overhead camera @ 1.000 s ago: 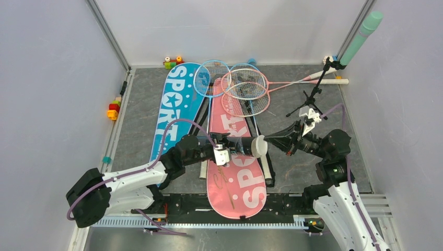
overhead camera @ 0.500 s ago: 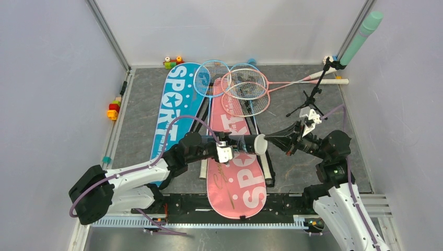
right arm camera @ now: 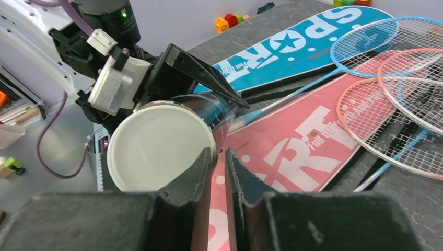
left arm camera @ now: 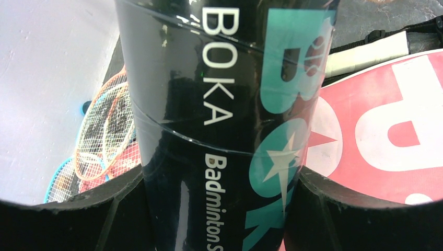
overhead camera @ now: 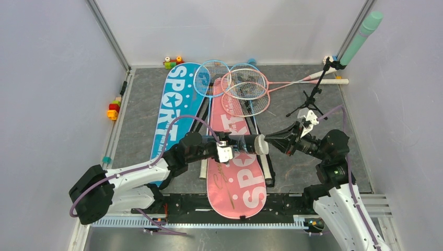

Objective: Pack up the badminton gear
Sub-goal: Close the lid on the shuttle tube.

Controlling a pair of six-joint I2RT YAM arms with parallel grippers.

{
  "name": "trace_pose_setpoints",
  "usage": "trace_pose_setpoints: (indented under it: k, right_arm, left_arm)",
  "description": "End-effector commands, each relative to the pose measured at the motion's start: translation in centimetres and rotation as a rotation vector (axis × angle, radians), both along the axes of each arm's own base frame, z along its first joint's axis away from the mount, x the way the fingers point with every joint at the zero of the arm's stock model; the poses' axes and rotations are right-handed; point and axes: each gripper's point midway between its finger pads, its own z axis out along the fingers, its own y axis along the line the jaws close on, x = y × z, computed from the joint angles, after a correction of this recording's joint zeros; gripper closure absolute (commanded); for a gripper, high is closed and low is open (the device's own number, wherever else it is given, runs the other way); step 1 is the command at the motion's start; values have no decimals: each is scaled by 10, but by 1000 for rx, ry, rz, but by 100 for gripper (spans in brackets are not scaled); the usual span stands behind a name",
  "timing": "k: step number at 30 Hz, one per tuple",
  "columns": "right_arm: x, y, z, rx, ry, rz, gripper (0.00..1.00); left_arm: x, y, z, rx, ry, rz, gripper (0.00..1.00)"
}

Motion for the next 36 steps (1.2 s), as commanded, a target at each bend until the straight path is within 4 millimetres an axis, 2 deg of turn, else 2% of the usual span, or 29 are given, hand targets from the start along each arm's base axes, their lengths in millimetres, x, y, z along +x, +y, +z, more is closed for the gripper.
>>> trace_pose_setpoints:
  k: [1,5,8,12,22,23,29,33,36]
  right_arm:
    - [2,-2,4,-7,-10,-22,74]
    - [-1,0,8,19,-8,-12,63]
    - [-5,0,11,29,-20,-4,49]
    - [-9,0,10,36,-28,-1,40]
    - [-7,-1,-13,19,18,-18,19]
    - [-6,-1,-15,18,23,-20,14]
    - [1,1,-18,33,44,-34,8]
    - [5,5,-11,57,43,-42,6]
    - [12,7,-15,53,62,-68,6]
  left_arm:
    - [-5,-11,13,-65,68,-23,98]
    - [-5,-11,13,-67,75,-22,98]
    - [-4,-12,13,-70,77,-16,98]
    - [-2,-13,15,-81,85,-3,98]
    - [-4,-15,21,-104,97,-12,98]
    - [-5,-15,21,-104,98,-16,97]
    - [-9,-17,18,-86,97,-46,97]
    - [-12,-18,13,-67,102,-71,97]
    - [-14,-18,14,-69,101,-78,97]
